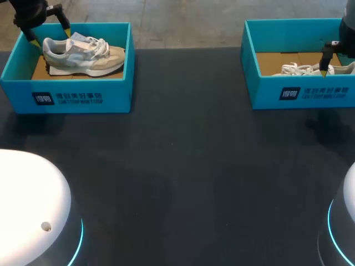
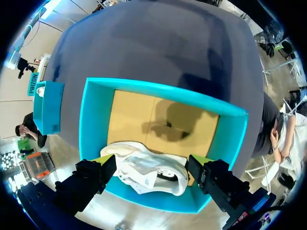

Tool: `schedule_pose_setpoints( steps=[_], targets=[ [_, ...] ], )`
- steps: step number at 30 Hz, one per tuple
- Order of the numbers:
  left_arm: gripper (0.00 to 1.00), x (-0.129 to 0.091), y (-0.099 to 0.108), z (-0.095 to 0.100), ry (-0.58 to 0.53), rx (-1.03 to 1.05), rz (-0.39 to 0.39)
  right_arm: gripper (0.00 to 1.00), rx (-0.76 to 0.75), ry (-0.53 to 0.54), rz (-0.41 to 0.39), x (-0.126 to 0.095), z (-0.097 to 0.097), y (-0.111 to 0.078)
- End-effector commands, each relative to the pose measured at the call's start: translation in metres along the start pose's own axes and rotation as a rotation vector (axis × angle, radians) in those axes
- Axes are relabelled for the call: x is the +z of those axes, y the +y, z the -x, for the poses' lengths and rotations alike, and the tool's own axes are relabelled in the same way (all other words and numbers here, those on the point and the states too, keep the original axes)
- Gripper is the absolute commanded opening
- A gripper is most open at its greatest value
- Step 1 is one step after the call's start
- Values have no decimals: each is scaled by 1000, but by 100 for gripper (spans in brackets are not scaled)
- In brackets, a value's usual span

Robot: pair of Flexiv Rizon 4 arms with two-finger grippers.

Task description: Take the shoe out of the shoebox, open the shoe tongue, remove and reinsert the insole, then place the shoe into the shoebox

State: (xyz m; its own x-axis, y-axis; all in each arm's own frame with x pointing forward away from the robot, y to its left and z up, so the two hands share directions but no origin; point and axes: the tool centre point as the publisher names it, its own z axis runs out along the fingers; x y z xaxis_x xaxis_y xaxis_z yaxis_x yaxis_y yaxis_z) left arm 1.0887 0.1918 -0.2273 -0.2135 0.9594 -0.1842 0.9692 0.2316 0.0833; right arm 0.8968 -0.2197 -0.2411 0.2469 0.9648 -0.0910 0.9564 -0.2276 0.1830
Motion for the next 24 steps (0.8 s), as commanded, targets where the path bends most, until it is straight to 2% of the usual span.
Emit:
schedule_pose_setpoints(
  steps=[1,8,13,17,19,24],
  targets=[
    [100,5,2,-1,58,40,63,100,1,1,1,0,0,0],
    [100,25,31,-21,143,68,122,100,1,1,1,0,0,0],
    [100,36,47,-36,177,66,87,100,1,1,1,0,0,0],
    [100,43,61,-44,211,50,90,100,1,1,1,0,0,0],
    [100,46,70,-47,182,47,49,100,1,1,1,0,0,0],
    [100,54,91,-53,208,60,67,100,1,1,1,0,0,0]
  ],
)
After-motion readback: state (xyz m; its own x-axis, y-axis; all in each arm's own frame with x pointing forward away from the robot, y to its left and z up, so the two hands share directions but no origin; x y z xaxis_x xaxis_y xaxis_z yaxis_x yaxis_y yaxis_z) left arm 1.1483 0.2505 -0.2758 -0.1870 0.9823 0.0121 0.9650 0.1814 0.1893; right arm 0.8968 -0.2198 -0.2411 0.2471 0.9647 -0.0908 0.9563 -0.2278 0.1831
